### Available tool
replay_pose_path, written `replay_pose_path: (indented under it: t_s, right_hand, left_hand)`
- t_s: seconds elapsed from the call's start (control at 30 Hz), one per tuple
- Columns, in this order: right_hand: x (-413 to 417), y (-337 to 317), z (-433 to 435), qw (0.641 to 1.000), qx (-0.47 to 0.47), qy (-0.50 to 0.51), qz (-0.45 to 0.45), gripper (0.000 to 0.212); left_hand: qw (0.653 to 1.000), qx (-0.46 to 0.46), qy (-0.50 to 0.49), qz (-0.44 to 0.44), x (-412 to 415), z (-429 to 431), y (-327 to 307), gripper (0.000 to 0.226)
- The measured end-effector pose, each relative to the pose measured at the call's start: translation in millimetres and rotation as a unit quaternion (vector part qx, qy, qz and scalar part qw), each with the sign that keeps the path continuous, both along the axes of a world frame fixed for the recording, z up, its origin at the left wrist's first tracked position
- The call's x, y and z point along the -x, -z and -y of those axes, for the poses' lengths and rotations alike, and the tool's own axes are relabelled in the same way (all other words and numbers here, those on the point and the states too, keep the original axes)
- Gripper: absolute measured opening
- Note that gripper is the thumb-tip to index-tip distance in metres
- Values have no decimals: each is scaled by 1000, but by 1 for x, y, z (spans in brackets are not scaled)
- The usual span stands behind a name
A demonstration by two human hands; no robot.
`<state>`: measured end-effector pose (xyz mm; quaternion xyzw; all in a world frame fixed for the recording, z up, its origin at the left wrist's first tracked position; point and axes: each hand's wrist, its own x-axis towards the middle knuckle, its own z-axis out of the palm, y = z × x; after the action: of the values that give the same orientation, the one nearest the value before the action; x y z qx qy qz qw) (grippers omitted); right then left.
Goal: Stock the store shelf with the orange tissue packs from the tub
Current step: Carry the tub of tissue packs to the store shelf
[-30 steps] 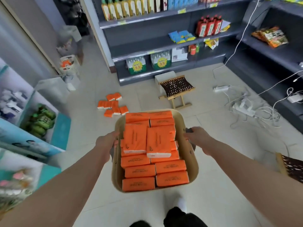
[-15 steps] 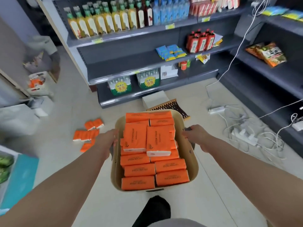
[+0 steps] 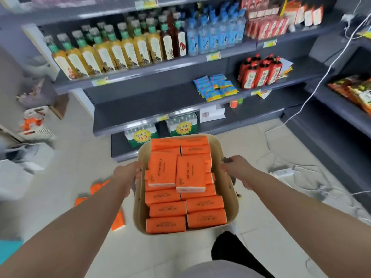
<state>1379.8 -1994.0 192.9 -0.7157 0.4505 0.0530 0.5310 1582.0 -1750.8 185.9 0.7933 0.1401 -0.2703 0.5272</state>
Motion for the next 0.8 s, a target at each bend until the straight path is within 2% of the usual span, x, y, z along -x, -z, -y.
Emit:
replay_pose_path:
  t_s: [0.37, 0.57, 0.67, 0.8]
  right_hand:
    - [-175, -8, 133, 998, 0, -55, -21, 9]
    - [-268, 28, 157, 997, -11, -5, -77, 16]
    - [-302, 45, 161, 995, -26, 29, -96, 22]
    - [-338, 55, 168, 993, -45, 52, -97, 20]
  left_hand:
    - [996, 33, -73, -34, -130, 116, 8, 13]
    - [995, 20, -23, -96, -225, 143, 46, 16]
    - [991, -15, -21, -133, -259, 151, 54, 18]
    - [989, -52, 7, -140, -298, 168, 55, 24]
